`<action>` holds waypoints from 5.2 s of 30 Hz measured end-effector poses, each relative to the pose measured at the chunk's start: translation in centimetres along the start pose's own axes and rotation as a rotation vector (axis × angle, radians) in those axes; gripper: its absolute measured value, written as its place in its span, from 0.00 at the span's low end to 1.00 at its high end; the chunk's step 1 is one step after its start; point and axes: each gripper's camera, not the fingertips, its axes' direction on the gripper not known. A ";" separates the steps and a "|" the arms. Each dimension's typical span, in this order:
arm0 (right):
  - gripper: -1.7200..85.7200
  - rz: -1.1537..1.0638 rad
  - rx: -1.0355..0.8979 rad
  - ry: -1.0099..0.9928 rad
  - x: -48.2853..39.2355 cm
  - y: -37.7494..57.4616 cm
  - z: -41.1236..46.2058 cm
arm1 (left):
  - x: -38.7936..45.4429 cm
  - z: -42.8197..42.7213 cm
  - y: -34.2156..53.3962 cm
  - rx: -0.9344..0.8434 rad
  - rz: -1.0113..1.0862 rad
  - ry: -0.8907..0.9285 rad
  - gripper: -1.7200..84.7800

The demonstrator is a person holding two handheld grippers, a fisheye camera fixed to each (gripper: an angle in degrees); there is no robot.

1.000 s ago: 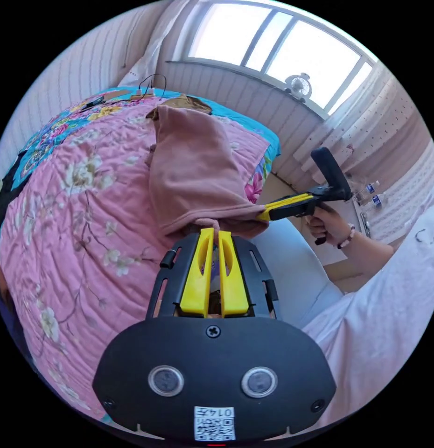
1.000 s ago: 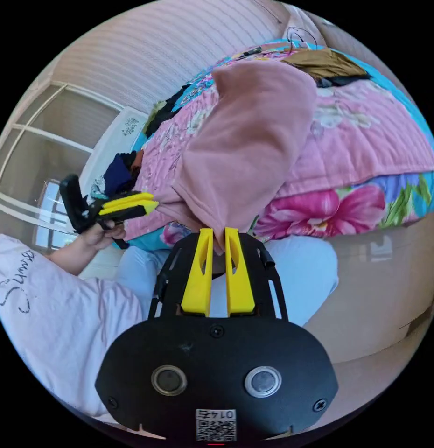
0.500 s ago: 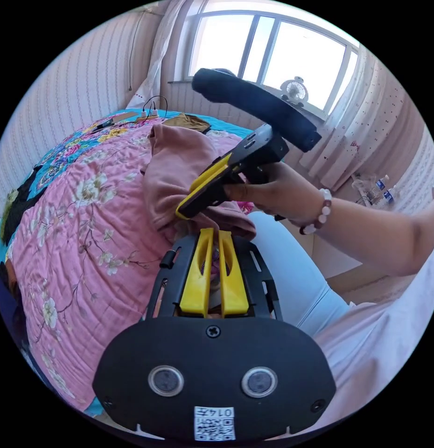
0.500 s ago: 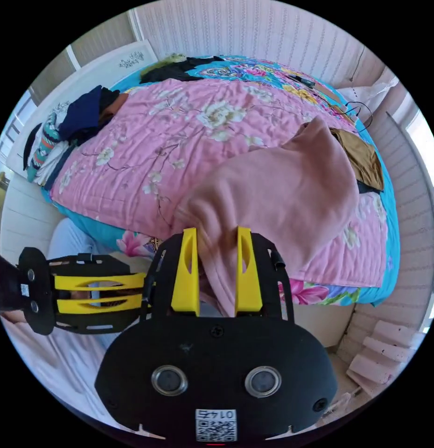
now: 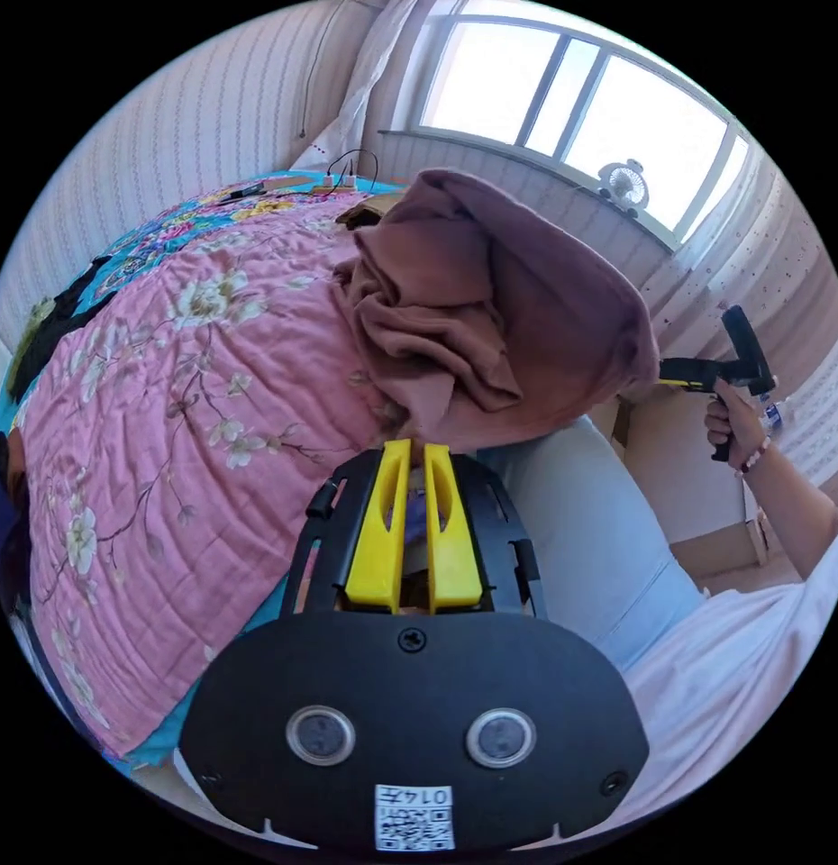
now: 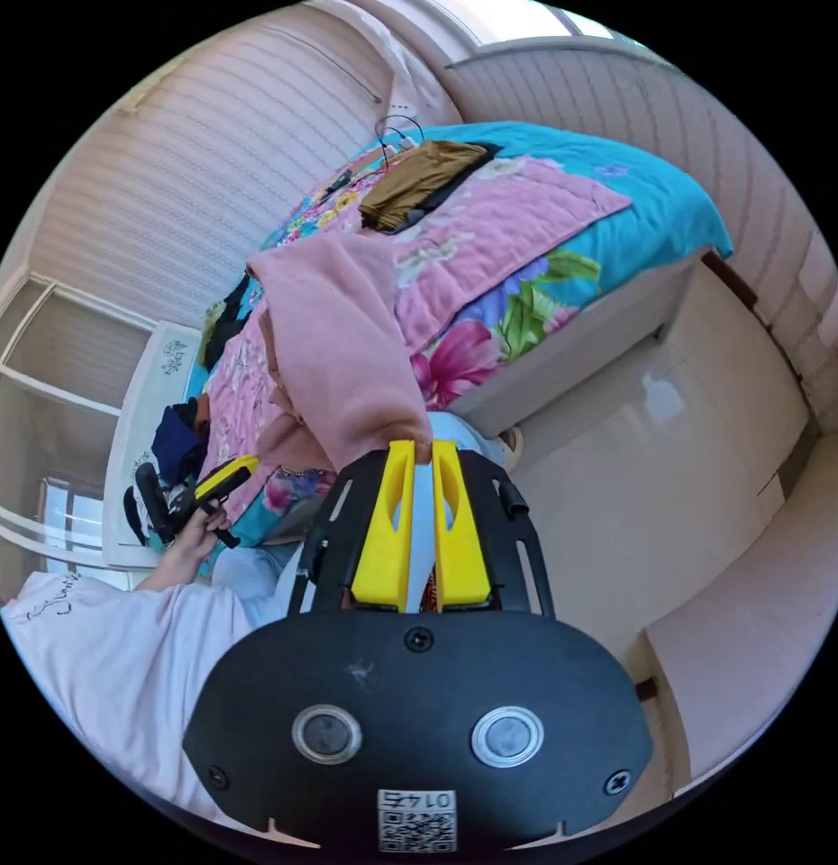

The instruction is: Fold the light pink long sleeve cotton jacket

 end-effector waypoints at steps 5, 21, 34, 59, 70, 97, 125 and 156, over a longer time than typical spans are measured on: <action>0.05 0.095 0.084 -0.043 1.7 1.1 -1.9 | -3.2 -2.7 2.0 -0.018 -0.136 0.059 0.04; 0.05 -0.305 -0.218 0.316 -9.9 -4.0 5.7 | -1.1 -11.4 1.1 0.007 -0.050 0.314 0.04; 0.03 -0.357 0.350 -0.559 -7.1 -0.8 -18.5 | -6.8 -40.8 10.7 0.614 -0.069 0.382 0.01; 0.03 -0.831 0.009 -0.842 -31.6 -11.5 -12.2 | -16.3 -77.8 33.9 1.097 -0.254 0.010 0.01; 0.03 -1.028 0.704 -0.960 -52.6 -22.5 -36.0 | -20.6 -103.8 14.5 1.489 -0.141 -0.121 0.01; 0.02 -0.216 -0.391 -0.499 -18.2 -10.1 27.3 | -27.9 -53.5 33.4 0.048 -0.473 -0.063 0.02; 0.02 -0.293 -0.452 -0.279 -20.0 -5.7 33.7 | -28.1 -50.7 39.8 0.092 -0.550 -0.113 0.01; 0.02 -0.612 -0.521 -0.056 -31.4 -1.0 42.3 | -25.6 -34.4 30.7 0.007 -0.202 -0.244 0.01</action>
